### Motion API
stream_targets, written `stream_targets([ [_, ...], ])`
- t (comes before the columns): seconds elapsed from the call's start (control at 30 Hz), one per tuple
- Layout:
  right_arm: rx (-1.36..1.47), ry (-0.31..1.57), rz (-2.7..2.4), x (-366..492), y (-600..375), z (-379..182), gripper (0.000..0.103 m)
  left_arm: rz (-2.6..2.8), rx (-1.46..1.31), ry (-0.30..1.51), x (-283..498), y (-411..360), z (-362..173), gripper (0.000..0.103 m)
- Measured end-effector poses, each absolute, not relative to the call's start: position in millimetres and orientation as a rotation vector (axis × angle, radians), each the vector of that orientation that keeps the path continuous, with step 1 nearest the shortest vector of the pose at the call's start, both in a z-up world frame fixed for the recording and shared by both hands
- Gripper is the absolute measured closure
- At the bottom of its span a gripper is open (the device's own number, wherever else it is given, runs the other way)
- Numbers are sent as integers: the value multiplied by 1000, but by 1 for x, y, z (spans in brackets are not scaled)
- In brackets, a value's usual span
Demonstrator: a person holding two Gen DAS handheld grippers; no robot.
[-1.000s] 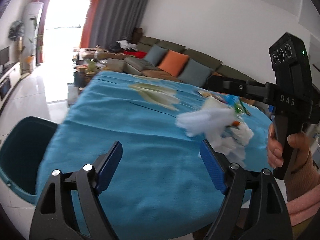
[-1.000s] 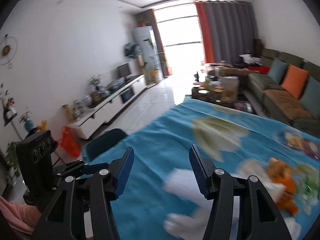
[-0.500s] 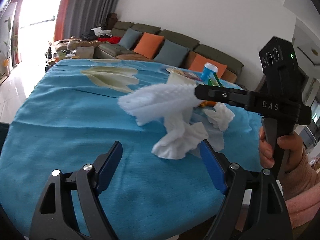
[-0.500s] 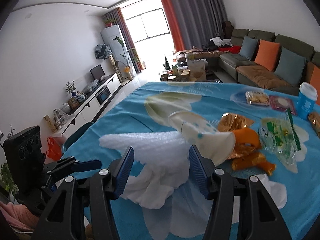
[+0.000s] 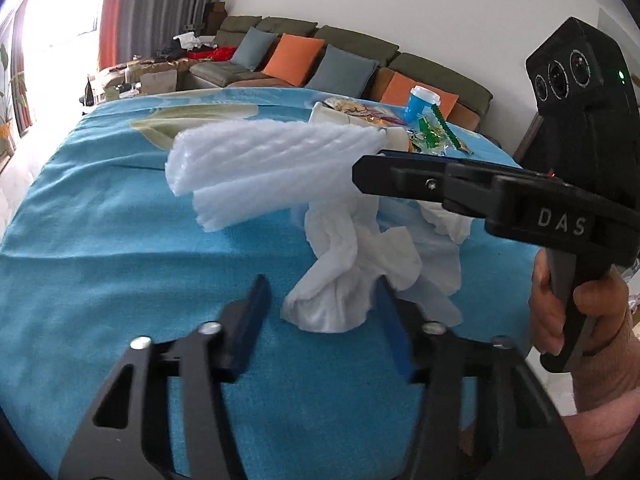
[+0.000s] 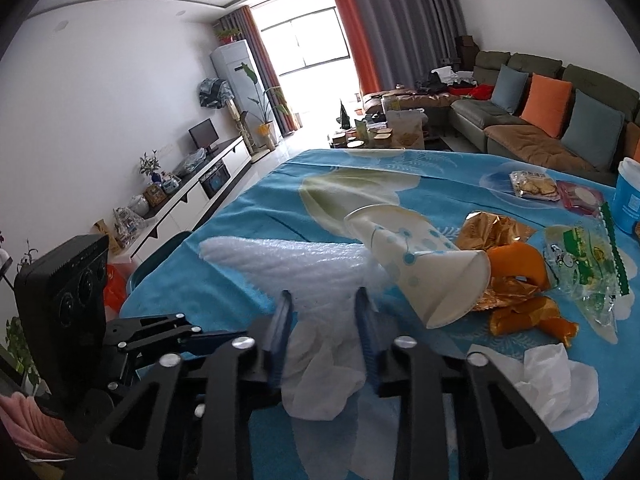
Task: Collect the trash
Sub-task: 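Return to the table and grasp the white tissue with the left gripper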
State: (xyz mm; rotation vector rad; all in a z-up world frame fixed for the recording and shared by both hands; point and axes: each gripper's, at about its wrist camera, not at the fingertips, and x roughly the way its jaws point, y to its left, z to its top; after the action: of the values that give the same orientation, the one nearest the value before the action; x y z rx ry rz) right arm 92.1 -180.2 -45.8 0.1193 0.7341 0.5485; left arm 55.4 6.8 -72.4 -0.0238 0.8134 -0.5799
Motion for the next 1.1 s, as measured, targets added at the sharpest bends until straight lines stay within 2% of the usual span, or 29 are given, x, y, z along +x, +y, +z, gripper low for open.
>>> stream_targets([
  [0.07, 111, 733, 555, 92, -178, -45, 89, -576, -24, 814, 56, 8, -73, 70],
  [0.13, 110, 725, 563, 91, -177, -43, 93, -587, -39, 826, 58, 10, -75, 90],
  [0.2, 105, 717, 575, 90, -175, -40, 95, -591, -52, 829, 58, 13, -75, 96],
  [0.4, 127, 677, 626, 86, -174, -21, 99, -611, -72, 779, 48, 22, -63, 97],
  [1.1, 227, 606, 700, 96, -171, 13, 99, -564, -138, 641, 3, 103, -17, 98],
])
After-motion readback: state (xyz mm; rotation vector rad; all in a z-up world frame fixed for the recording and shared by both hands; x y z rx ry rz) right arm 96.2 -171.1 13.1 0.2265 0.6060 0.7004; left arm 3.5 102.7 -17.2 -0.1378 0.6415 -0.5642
